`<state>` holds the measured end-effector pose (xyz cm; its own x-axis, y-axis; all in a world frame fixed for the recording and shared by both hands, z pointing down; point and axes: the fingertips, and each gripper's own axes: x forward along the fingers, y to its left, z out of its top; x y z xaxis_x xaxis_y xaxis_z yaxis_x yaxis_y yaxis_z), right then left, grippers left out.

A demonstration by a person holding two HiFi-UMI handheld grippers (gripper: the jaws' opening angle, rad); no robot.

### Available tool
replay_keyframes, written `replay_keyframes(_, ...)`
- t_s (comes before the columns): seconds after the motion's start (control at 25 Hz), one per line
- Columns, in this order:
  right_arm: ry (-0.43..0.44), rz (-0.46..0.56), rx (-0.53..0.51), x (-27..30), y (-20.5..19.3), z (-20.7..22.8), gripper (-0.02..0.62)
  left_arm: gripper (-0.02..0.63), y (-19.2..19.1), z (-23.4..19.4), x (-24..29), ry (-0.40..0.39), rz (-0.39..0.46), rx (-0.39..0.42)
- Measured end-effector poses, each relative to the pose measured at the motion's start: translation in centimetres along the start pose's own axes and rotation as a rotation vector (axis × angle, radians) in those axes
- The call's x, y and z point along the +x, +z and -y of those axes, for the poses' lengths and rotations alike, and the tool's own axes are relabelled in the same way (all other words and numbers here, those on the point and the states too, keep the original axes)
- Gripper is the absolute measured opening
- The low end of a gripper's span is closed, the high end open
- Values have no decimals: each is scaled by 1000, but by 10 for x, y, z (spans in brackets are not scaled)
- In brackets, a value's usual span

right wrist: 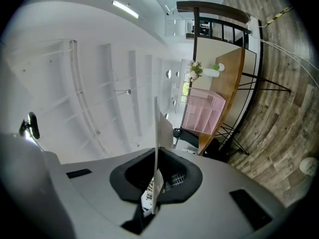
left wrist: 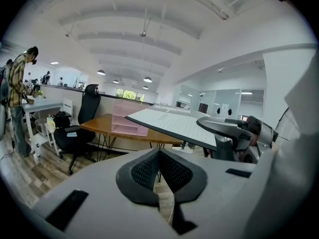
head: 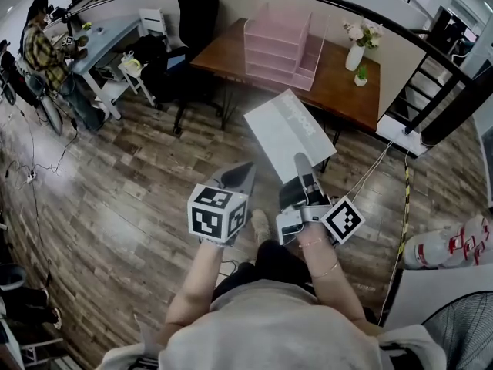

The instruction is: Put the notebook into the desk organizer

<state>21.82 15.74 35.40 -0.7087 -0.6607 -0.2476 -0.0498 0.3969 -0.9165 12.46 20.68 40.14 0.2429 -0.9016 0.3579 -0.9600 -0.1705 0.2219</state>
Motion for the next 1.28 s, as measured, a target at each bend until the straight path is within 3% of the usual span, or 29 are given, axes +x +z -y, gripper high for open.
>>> replay_keyframes(0.24, 4, -2, -11, 49, 8, 18, 9, 2, 15, -38, 30, 16, 4, -20)
replay_keyframes(0.84, 93, -2, 12, 226, 57, 55, 8, 2, 113, -145, 146, 51, 68, -12)
replay_keyframes(1.28, 8, 6, 34, 275, 76, 108, 8, 2, 119, -171, 211, 0, 8, -51)
